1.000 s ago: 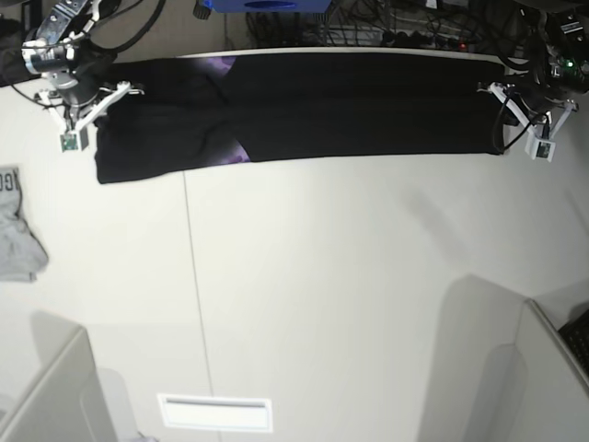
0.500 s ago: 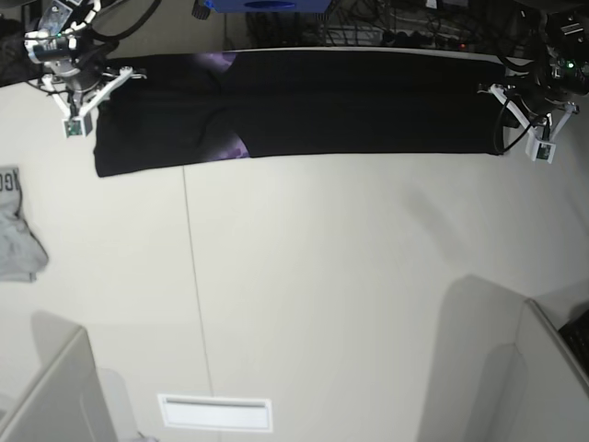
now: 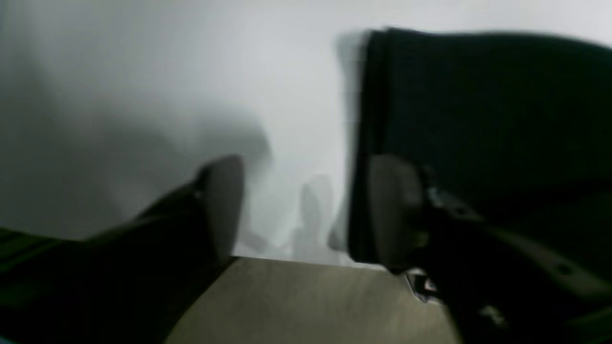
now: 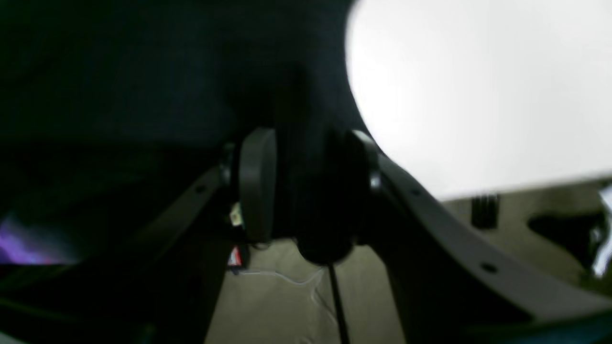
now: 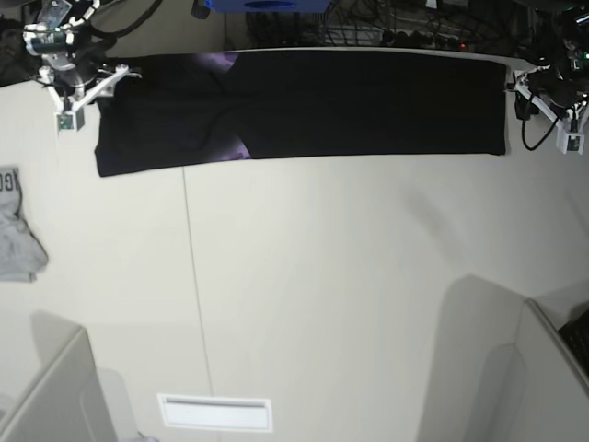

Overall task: Fold the T-shirt properly
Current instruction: 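Lower the folded hem onto the shirt and release both grippers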

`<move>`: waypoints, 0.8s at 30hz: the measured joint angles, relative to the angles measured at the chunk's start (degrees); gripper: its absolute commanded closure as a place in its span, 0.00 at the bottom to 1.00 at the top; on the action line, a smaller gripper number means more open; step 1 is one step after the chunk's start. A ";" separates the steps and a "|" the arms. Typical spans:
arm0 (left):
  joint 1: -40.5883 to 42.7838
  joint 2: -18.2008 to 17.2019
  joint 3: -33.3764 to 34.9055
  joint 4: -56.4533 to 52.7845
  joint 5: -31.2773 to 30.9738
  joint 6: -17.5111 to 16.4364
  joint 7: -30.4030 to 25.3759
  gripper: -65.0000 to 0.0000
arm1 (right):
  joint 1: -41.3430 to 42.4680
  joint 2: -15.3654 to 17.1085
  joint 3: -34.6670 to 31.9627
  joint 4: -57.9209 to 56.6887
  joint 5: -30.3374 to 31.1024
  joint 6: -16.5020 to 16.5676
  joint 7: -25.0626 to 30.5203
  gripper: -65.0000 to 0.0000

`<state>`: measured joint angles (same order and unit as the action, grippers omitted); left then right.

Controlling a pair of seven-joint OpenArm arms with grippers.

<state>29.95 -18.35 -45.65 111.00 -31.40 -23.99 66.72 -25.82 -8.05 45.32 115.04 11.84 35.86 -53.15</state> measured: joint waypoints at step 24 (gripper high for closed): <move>-9.09 7.41 7.43 -15.58 -1.11 -0.02 -1.81 1.00 | 7.19 3.30 -9.33 -20.83 4.90 0.22 12.44 1.00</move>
<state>20.86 -10.94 -38.22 95.42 -32.51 -24.01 64.90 -18.63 -4.75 35.99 94.21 16.73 36.07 -40.71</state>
